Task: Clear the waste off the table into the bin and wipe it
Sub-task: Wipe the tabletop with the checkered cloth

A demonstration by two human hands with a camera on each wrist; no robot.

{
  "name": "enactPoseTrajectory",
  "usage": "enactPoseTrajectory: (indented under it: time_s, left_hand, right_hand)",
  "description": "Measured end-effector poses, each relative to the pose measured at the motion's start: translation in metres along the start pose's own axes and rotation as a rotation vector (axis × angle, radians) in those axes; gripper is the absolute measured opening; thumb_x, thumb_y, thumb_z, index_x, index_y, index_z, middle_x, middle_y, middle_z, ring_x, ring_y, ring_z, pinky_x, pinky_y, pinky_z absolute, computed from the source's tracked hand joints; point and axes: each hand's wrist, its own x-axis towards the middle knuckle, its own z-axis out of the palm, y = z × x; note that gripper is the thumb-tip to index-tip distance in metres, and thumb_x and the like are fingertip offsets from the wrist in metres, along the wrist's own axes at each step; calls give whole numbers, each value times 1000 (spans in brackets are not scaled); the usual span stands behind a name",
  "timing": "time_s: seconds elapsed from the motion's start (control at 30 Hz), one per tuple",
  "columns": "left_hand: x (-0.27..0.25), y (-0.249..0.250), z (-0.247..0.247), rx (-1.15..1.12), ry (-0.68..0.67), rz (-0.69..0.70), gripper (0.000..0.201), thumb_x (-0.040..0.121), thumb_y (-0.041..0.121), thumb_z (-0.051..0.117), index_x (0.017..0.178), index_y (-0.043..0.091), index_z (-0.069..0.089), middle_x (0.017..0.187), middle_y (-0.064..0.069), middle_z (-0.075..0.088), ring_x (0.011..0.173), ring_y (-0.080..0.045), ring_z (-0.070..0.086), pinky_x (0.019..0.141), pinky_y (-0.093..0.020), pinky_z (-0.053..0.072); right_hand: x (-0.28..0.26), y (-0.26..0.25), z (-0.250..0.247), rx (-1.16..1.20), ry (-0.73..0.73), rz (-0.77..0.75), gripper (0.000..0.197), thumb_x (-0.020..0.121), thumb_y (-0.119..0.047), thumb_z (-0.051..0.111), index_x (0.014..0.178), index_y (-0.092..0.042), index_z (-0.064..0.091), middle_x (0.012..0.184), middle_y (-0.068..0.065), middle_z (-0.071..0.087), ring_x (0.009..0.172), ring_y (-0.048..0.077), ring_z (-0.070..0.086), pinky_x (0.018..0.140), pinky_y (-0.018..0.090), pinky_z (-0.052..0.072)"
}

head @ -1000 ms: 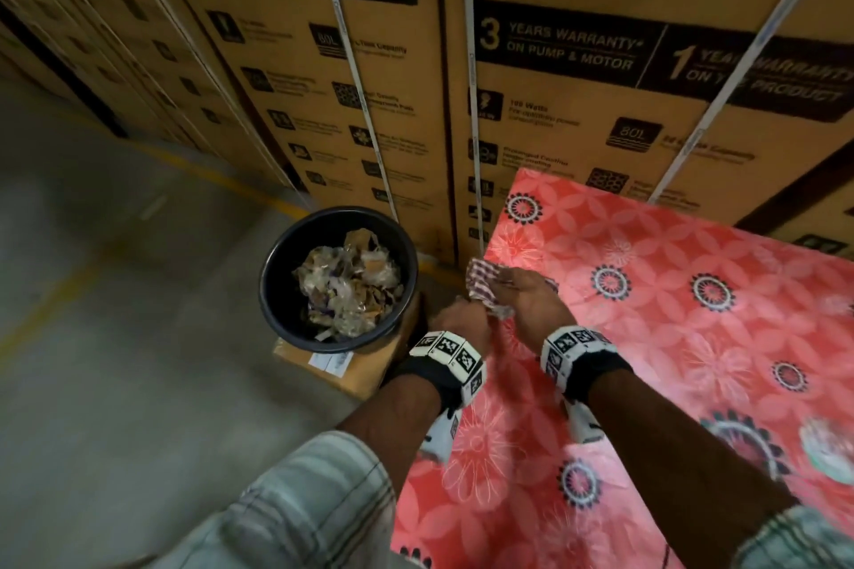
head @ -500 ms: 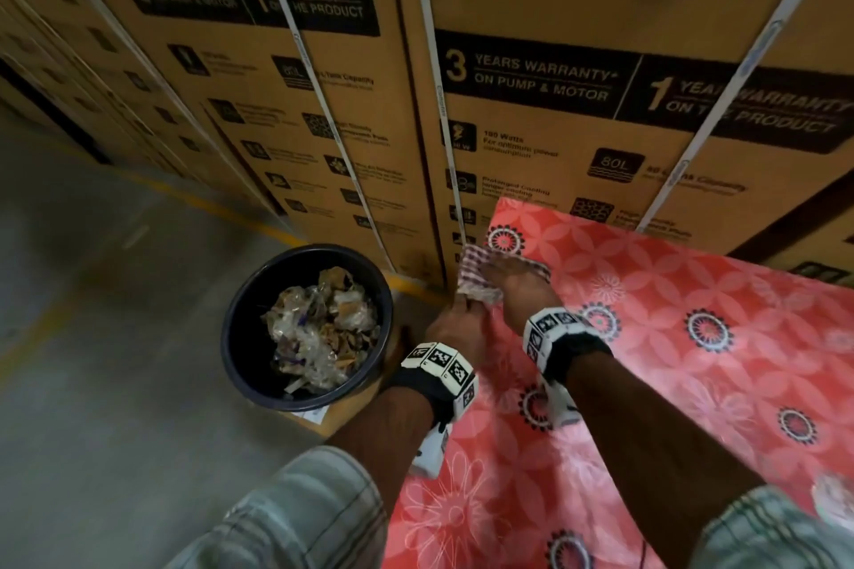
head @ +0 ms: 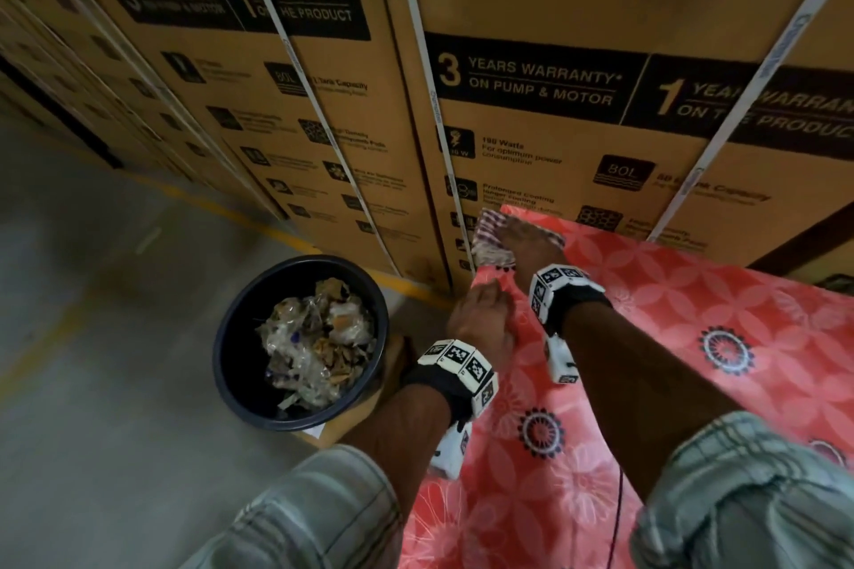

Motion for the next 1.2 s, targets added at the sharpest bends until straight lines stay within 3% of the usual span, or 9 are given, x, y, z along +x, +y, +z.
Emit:
enactPoseTrajectory:
  time_s: [0.1,0.23,0.33,0.4,0.47,0.57,0.7,0.87,1.2]
  left_hand:
    - [15,10,-8,7,-23,1,71,90,27,53,150,6,23,157,-20,20,145,-36,19,120,-40,19]
    - [25,16,-14,110,-108,-12,61,87,29,51,142,10,33,148,-21,31,136,-37,28,112,-44,24]
    - [27,12,-16,114,-152,-18,51,91,29,49,138,13,39,147,-21,29,134,-40,31,109,-44,28]
    - [27,9,-16,104,-164,-22,55,89,34,46,141,17,38,150,-19,25,135,-42,32,109,-46,31]
    - [25,11,-14,98,-176,-26,61,85,33,42,144,18,34,154,-17,20,140,-40,26,114,-45,27]
    - [23,14,-12,110,-171,-36,65,87,25,51,147,18,28,158,-17,12,145,-37,14,116,-43,18]
    - [22,15,-2,114,-94,-60,68,83,41,46,146,20,31,154,-17,21,139,-42,23,114,-45,22]
    - [22,10,5,54,-108,-39,72,84,21,53,150,21,23,162,-16,2,148,-38,2,120,-45,9]
    - [29,-2,18,8,-43,-17,66,88,19,52,149,26,26,162,-15,6,149,-36,3,122,-44,11]
  right_hand:
    - [12,9,-7,8,-61,-54,80,85,6,47,152,-14,7,159,7,3,147,22,6,119,33,6]
    - [29,17,-11,15,-95,-26,84,84,4,52,152,-15,7,160,7,1,147,23,5,119,36,8]
    - [24,19,-10,41,-65,-19,81,85,8,47,152,-17,10,160,5,3,146,22,8,119,36,10]
    - [13,30,-13,57,-52,25,81,84,10,47,151,-18,12,160,5,6,146,23,10,119,35,12]
    - [0,49,-13,72,-55,66,80,84,9,49,151,-17,14,159,6,8,146,23,11,118,34,12]
    - [-14,67,-6,126,1,92,80,80,10,50,149,-19,22,158,4,15,145,22,17,118,33,16]
    - [-9,50,-9,90,76,78,70,85,3,50,147,-19,28,157,5,22,143,22,22,116,31,17]
    - [-17,62,-19,87,0,39,74,85,9,49,150,-14,20,158,6,14,145,21,16,115,27,12]
    - [-29,63,0,51,68,128,65,90,-1,44,149,-21,23,158,2,17,144,19,18,117,34,15]
